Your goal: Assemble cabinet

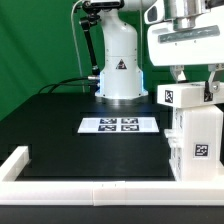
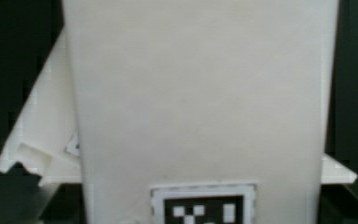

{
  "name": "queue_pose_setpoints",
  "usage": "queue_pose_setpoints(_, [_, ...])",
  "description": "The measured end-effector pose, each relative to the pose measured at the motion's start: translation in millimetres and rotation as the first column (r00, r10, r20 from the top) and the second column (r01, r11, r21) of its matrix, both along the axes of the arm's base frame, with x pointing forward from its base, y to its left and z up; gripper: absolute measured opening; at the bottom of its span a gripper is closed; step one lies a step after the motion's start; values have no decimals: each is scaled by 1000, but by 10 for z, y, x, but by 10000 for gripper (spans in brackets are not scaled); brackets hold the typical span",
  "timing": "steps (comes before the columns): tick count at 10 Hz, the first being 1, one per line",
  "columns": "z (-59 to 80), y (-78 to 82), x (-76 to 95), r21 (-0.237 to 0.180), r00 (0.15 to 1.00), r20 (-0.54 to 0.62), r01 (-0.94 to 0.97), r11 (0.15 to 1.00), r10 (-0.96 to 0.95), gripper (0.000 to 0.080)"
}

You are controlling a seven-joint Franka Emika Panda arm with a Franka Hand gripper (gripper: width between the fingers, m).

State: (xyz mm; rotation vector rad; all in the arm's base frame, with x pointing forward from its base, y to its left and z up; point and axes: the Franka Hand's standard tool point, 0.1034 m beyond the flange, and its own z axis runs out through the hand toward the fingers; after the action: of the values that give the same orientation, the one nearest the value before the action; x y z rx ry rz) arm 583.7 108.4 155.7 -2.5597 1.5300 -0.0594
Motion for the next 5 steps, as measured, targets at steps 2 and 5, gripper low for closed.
queue_pose_setpoints(2, [28,-24,9,0,999,9,-46,999,46,744])
queue_pose_setpoints(5, [254,-27,40,22,998,34,-61,998,61,797])
